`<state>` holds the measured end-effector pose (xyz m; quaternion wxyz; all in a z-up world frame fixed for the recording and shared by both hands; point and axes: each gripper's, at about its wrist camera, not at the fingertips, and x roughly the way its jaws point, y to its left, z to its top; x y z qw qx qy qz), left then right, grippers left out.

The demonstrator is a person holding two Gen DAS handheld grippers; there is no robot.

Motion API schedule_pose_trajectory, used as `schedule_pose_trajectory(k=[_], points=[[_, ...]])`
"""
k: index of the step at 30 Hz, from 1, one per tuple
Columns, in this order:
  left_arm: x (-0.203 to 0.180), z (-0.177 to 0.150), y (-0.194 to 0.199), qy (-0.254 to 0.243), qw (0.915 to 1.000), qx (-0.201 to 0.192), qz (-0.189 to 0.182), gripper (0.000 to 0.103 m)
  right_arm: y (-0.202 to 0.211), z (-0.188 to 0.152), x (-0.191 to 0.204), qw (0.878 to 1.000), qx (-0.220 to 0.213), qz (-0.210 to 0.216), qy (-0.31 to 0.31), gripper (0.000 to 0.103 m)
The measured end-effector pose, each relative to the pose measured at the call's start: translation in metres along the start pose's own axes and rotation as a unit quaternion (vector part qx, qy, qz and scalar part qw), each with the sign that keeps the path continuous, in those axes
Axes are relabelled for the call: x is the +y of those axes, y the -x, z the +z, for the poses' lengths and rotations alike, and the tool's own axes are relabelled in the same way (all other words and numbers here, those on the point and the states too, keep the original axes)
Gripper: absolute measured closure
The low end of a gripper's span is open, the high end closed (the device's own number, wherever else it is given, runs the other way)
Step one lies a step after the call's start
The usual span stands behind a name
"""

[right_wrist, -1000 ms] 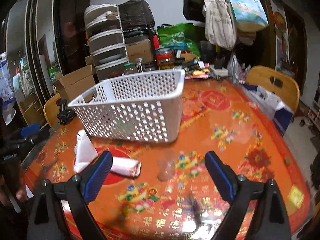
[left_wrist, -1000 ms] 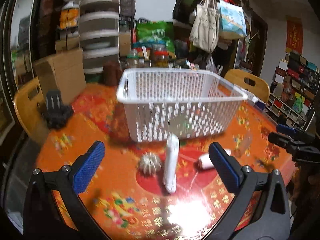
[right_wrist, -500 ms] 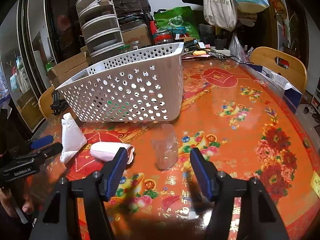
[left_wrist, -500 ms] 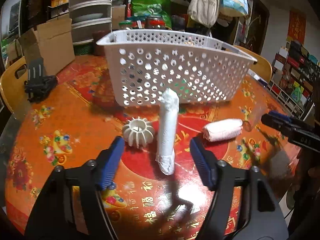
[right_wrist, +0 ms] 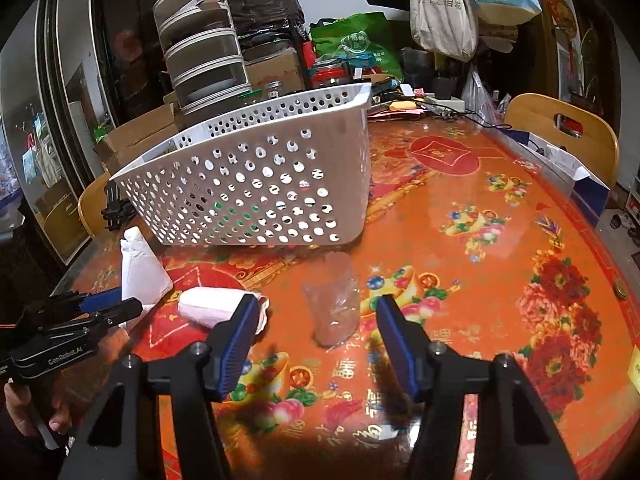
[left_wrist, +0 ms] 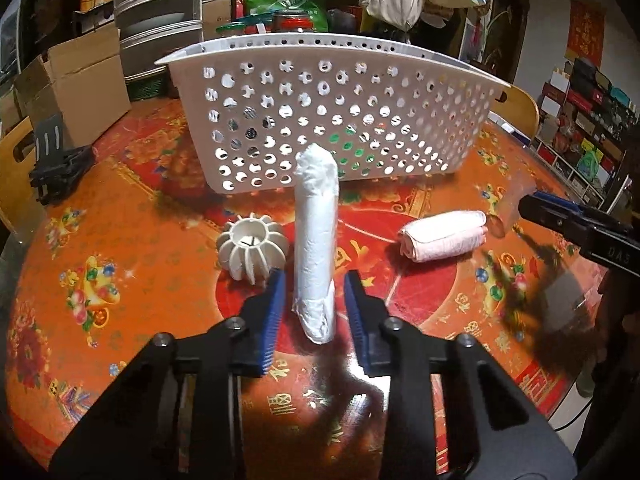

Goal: Organize soft objects
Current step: 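Close the left tool on the white paper tube while the right tool grasps the clear cup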

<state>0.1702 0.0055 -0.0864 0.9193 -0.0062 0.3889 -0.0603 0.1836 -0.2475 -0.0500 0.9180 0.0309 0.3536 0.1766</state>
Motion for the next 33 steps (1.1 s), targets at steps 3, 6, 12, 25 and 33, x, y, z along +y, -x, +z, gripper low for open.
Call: schedule_pose_trajectory(k=[3,6,12,25,33], points=[[0.0,-0.001,-0.004,0.002,1.0,0.007,-0.004,0.089,-0.003,0.0,0.002,1.0,0.005,0.0,0.003,0.045],[0.001,-0.001,-0.006,0.005,0.9999,0.009,-0.008,0.092,-0.007,0.001,0.003,1.0,0.013,0.001,0.007,0.047],[0.004,-0.001,-0.006,0.008,0.9999,0.009,-0.012,0.092,-0.013,0.004,0.004,1.0,0.02,0.001,0.01,0.052],[0.005,-0.001,-0.006,0.009,0.9998,0.009,-0.013,0.092,-0.016,0.003,0.001,1.0,0.024,-0.003,0.001,0.076],[0.006,-0.001,-0.006,0.009,0.9998,0.008,-0.014,0.092,-0.014,0.003,-0.001,1.0,0.017,-0.011,-0.003,0.08]])
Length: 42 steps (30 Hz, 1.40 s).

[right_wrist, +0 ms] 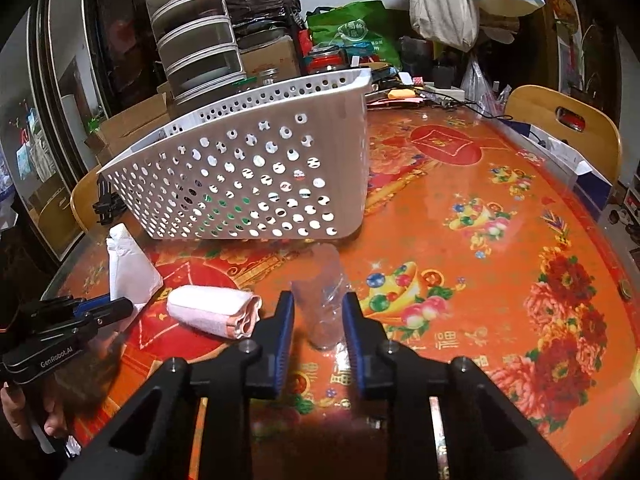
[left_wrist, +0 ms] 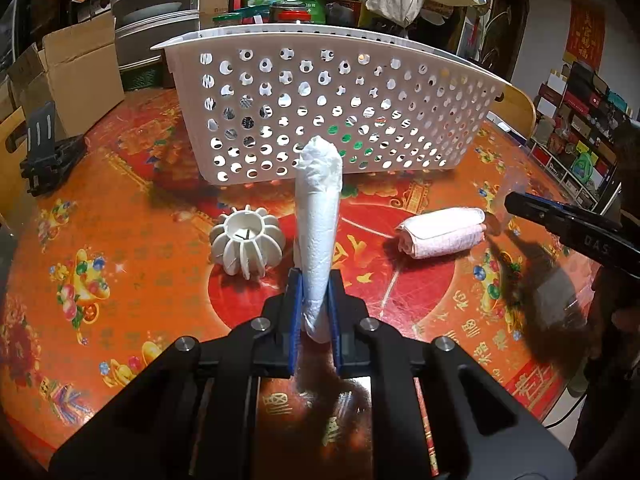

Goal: Organize soft objects
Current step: 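Close the left tool on the white paper tube while the right tool grasps the clear cup, then lift the paper tube with the left tool while the right tool carries the cup over the basket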

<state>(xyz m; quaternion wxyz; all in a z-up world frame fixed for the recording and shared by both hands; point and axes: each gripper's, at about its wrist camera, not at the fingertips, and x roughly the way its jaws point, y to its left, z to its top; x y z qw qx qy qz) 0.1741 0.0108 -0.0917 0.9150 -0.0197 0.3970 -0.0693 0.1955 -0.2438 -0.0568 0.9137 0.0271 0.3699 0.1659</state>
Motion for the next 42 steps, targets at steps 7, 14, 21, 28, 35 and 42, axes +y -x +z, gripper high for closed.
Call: schedule_pose_trajectory(k=[7,14,21,28,35,42], points=[[0.001,0.0,-0.001,0.003,1.0,-0.001,-0.002,0.092,0.005,-0.001,-0.002,1.0,-0.013,0.006,-0.004,0.084],[0.002,0.0,0.0,0.004,1.0,-0.002,-0.003,0.092,0.013,-0.003,-0.001,0.999,-0.033,0.006,-0.005,0.086],[0.001,0.0,0.002,0.005,0.9999,-0.007,-0.006,0.092,0.019,-0.002,-0.006,0.999,-0.046,0.019,-0.016,0.086],[0.0,-0.003,0.014,0.006,0.9994,-0.034,-0.004,0.092,0.026,-0.007,-0.003,0.998,-0.053,0.023,-0.013,0.086],[-0.002,-0.005,0.03,0.006,0.9984,-0.055,-0.009,0.092,0.035,-0.006,-0.002,0.998,-0.059,0.023,-0.013,0.086],[-0.001,0.007,0.072,0.002,0.9951,-0.098,-0.009,0.092,0.054,0.002,0.009,0.997,-0.073,0.032,-0.001,0.086]])
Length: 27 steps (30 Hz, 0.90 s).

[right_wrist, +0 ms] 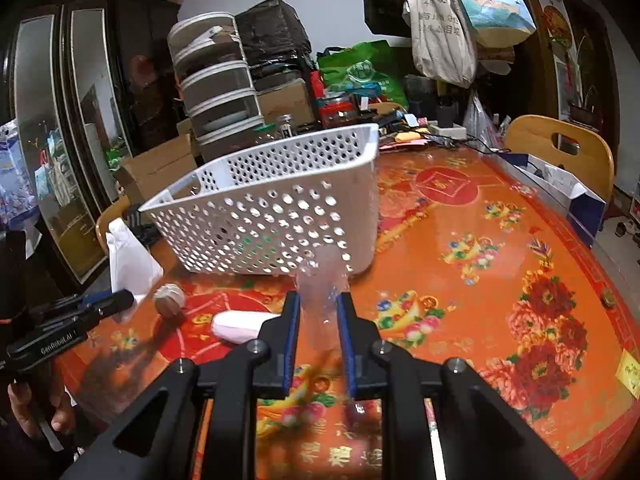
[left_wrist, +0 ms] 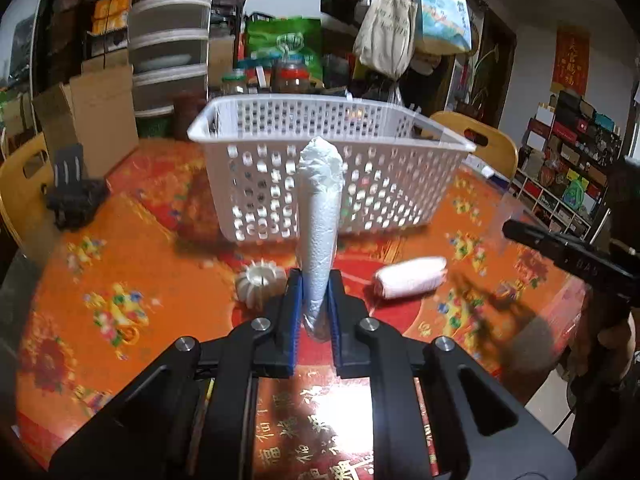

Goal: Organize soft objects
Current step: 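Lift the paper tube with the left tool while the right tool carries the cup over the basket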

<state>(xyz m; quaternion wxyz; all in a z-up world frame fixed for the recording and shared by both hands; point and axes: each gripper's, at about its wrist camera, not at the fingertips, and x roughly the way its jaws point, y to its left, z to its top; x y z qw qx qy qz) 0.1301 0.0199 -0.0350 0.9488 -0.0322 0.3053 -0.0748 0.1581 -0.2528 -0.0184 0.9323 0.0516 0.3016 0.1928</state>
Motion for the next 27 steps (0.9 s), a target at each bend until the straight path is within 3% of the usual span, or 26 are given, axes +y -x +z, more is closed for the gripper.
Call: schedule_pose_trajectory(k=[12,19,27], points=[[0.005,0.03,0.043,0.005,0.9993,-0.037,0.0,0.092,0.027,0.028,0.019,0.999,-0.022,0.015,0.022,0.086],[0.009,0.044,0.051,0.008,0.9989,-0.047,-0.001,0.092,0.032,0.044,0.027,0.999,-0.029,0.013,0.037,0.086],[0.014,0.083,0.051,0.001,0.9981,-0.061,0.007,0.092,0.033,0.08,0.032,0.997,-0.039,0.015,0.059,0.086]])
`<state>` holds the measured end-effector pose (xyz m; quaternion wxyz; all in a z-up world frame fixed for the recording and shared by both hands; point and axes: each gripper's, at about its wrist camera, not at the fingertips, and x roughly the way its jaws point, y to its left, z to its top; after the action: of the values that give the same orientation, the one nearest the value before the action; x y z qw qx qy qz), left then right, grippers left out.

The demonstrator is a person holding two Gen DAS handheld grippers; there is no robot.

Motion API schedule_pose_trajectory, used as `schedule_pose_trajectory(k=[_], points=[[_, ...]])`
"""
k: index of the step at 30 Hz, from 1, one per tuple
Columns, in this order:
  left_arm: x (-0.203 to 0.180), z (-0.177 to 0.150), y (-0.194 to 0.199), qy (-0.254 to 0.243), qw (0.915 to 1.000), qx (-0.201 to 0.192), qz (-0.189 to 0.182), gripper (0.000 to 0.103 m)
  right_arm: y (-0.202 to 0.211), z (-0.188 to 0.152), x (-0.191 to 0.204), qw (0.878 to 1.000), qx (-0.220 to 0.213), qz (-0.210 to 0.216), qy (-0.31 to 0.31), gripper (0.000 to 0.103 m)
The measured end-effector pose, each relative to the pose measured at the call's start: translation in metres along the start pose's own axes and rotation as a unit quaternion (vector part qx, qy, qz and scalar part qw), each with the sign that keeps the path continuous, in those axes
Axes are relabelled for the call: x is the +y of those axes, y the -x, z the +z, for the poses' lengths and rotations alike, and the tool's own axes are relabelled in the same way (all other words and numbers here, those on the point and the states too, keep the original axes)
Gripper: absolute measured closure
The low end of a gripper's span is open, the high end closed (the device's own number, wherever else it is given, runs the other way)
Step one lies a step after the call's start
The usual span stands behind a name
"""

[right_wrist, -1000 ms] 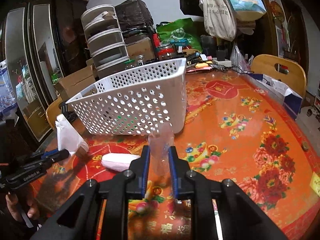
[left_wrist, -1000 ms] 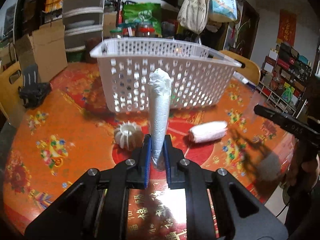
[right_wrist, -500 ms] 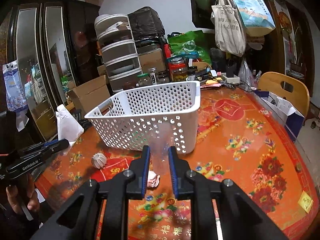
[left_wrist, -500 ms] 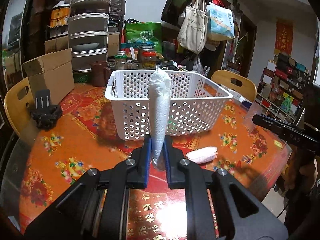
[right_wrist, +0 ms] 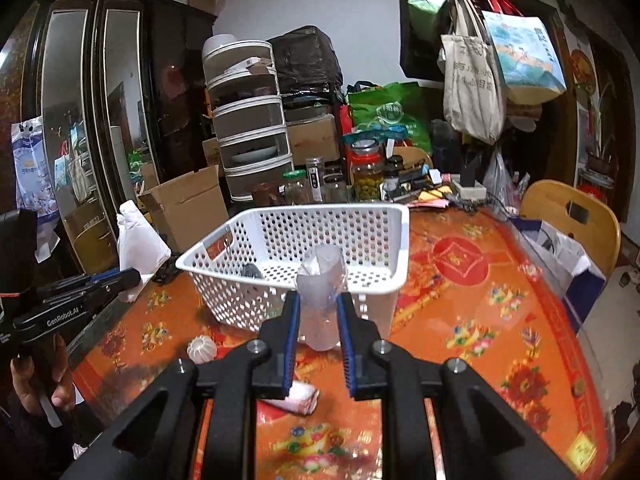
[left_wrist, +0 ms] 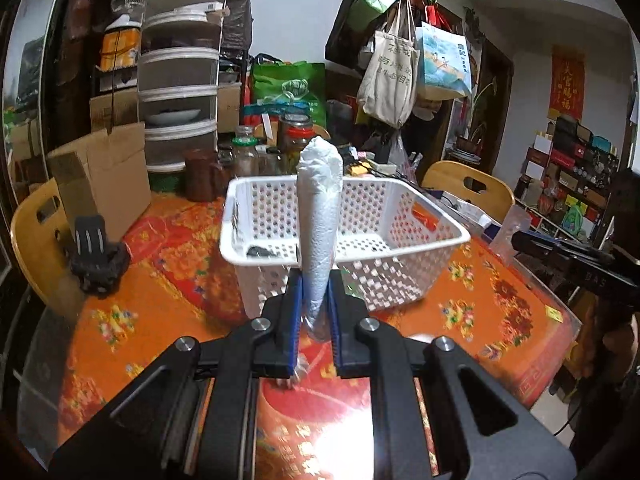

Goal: Organize soft objects
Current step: 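Lift the paper tube with the left tool while the right tool carries the cup over the basket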

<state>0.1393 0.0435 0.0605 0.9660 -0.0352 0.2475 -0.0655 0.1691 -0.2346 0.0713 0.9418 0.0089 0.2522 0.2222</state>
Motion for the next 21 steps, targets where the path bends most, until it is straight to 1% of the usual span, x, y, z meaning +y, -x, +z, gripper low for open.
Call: schedule_pose_trajectory(k=[6,10,15,18,21], points=[[0.006,0.045,-0.018,-0.002,1.0,0.008,-0.005,0.092,-0.012,0.038,0.006,1.0,-0.002,0.001,0.022,0.086],[0.007,0.078,-0.037,-0.003,0.9997,0.022,-0.01,0.092,-0.026,0.062,0.015,0.999,0.004,0.0,0.041,0.086],[0.002,0.112,-0.059,0.004,0.9992,0.038,-0.012,0.092,-0.061,0.082,0.019,0.998,0.04,0.0,0.048,0.086],[-0.003,0.126,-0.085,0.005,0.9979,0.065,-0.01,0.092,-0.085,0.091,0.015,0.997,0.064,-0.006,0.042,0.086],[-0.008,0.131,-0.112,0.001,0.9959,0.091,-0.002,0.092,-0.112,0.095,0.008,0.995,0.096,-0.01,0.032,0.086]])
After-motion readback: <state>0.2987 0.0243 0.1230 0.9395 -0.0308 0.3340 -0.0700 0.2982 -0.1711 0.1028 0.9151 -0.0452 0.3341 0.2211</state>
